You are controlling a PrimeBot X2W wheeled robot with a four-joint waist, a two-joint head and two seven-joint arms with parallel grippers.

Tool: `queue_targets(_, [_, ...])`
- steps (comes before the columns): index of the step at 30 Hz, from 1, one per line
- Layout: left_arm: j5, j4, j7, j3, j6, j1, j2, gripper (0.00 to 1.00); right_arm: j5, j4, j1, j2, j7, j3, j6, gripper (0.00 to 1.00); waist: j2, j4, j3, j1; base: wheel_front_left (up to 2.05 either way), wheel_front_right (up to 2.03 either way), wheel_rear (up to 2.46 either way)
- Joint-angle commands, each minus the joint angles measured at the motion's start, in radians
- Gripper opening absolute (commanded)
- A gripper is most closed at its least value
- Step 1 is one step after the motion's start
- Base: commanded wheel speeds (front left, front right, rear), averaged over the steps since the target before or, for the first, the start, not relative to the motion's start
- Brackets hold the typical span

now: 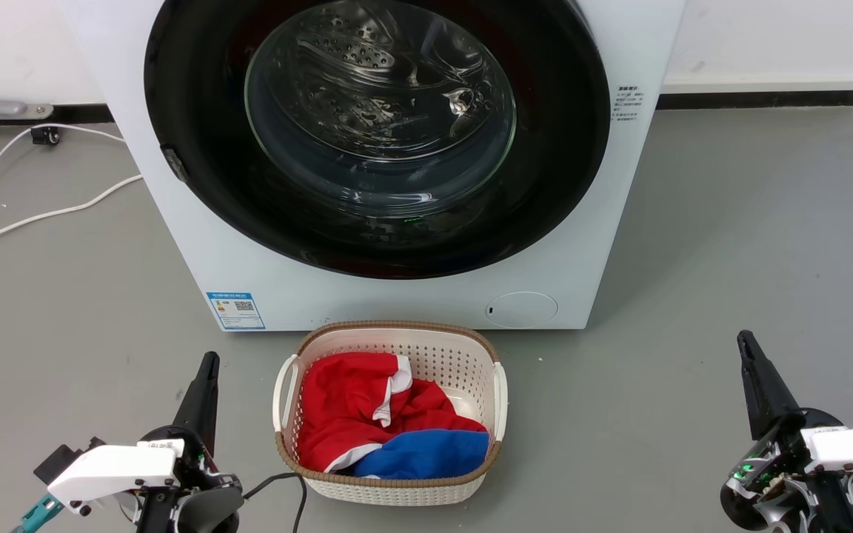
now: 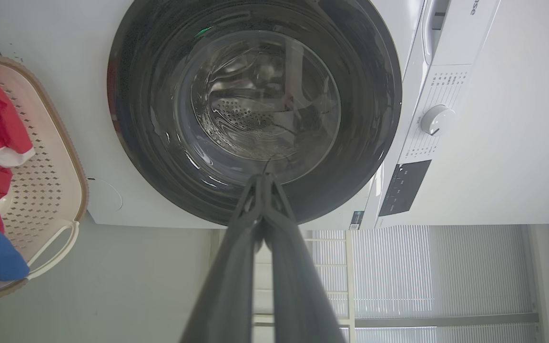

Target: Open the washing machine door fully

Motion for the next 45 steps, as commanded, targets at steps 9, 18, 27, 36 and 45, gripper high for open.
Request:
queue_targets(9, [0.001,0.0,0.003,0.002,-0.003,-0.008,-0.001,0.0,-0.005,0.001,-0.011,0.004,0.005,-0.002,0.0,0.0,0.0,0.0,0.0,0.0,0.0,0.0,0.0])
queue_targets(18, [0.002,0.0,0.003,0.002,-0.003,-0.007,-0.001,0.0,-0.006,0.001,-0.011,0.005,0.005,-0.003,0.0,0.0,0.0,0.0,0.0,0.0,0.0,0.0,0.0])
queue_targets(27, [0.002,0.022,-0.005,-0.005,0.0,0.023,-0.003,1.0,-0.004,0.022,0.024,0.004,-0.002,0.0,-0.001,1.0,0.0,0.0,0.0,0.0,0.0,0.0,0.0])
queue_targets(36, [0.107,-0.017,-0.051,-0.001,0.009,0.034,-0.003,1.0,-0.103,-0.006,0.046,0.004,-0.047,-0.018,-0.001,1.0,0.0,-0.001,0.002,0.0,0.0,0.0,0.0])
queue_targets(45, [0.304,-0.085,-0.088,-0.026,0.053,0.041,-0.002,1.0,-0.304,-0.075,0.065,0.005,-0.084,-0.024,0.0,1.0,0.0,0.0,0.006,0.0,0.0,0.0,0.0])
